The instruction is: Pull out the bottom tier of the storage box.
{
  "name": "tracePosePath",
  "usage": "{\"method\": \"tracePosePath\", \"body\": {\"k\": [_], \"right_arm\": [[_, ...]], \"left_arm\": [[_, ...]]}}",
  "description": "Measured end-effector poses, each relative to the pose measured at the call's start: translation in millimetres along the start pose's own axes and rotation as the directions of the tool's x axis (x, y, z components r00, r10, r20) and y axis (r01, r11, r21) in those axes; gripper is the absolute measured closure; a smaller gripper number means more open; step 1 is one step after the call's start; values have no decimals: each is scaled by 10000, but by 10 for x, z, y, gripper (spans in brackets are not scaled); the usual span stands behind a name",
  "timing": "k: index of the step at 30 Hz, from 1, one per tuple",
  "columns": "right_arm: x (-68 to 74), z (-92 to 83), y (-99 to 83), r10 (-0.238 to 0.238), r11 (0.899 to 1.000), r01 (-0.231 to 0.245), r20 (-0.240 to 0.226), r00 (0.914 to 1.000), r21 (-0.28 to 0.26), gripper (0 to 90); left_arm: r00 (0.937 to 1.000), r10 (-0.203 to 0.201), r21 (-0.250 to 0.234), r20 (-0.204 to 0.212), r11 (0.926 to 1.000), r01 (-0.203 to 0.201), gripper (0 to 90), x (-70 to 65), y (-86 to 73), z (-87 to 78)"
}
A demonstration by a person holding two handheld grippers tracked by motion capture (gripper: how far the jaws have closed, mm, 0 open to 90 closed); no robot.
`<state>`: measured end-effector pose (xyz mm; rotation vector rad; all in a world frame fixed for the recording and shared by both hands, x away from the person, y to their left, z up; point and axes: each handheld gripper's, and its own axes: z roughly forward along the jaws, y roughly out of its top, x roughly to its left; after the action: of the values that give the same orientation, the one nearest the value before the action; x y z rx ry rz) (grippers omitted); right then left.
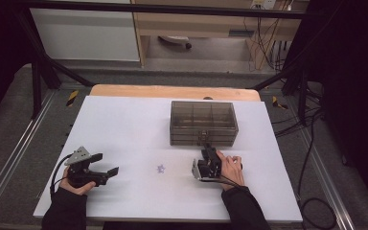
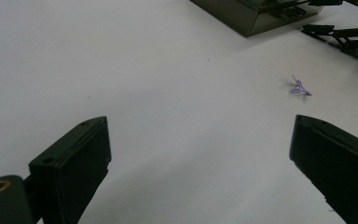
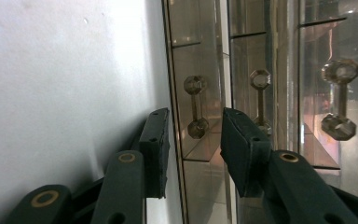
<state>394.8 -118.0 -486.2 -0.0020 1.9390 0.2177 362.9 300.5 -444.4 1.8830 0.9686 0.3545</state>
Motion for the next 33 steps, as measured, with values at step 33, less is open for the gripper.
{"method": "tracePosePath", "body": {"k": [33], "right_arm": [[78, 108, -33, -629, 9976, 605, 748, 9952, 342, 769]], "left_arm": [[10000, 1, -34, -2, 10000, -1, 48, 2, 1, -5]]}}
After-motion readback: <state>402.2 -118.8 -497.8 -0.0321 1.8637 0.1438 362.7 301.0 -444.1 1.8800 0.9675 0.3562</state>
